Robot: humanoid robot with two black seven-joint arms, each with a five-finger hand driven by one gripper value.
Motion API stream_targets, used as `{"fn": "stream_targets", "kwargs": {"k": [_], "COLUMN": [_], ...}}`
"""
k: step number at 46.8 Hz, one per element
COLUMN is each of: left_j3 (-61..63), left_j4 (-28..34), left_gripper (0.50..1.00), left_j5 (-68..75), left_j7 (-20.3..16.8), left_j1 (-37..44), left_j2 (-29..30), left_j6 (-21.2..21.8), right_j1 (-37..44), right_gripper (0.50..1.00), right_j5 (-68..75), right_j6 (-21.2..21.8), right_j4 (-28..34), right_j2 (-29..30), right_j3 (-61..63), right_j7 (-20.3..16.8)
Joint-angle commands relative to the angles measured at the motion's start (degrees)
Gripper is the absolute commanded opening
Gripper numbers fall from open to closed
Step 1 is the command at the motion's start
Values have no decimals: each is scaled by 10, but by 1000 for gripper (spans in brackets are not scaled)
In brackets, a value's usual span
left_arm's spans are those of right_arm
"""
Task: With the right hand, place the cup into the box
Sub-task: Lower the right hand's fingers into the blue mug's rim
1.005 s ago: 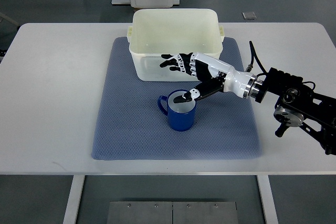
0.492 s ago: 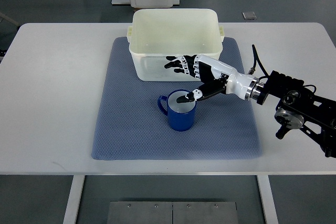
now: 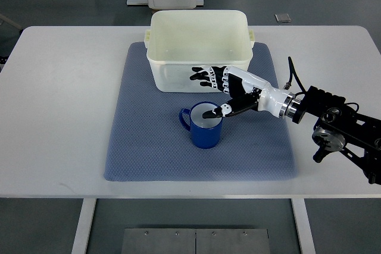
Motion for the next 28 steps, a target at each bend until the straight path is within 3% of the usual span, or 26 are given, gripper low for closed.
{"fn": "stream_targets", "kwargs": {"k": [1,28], "left_j3": [0,0], "left_j4": [0,0], "left_gripper": [1000,1000], "left_j5": [0,0], "left_j7": [0,0], "left_j1": [0,0], "left_j2": [0,0], "left_j6": [0,0], "right_j1": [-2,-27], "right_gripper": [1000,1000], "right_j5": [1,1], "right_j6": [0,1], "right_j4": [-12,-11], "right_j2": [1,11], "right_j3": [1,0], "right_j7": [0,1]}}
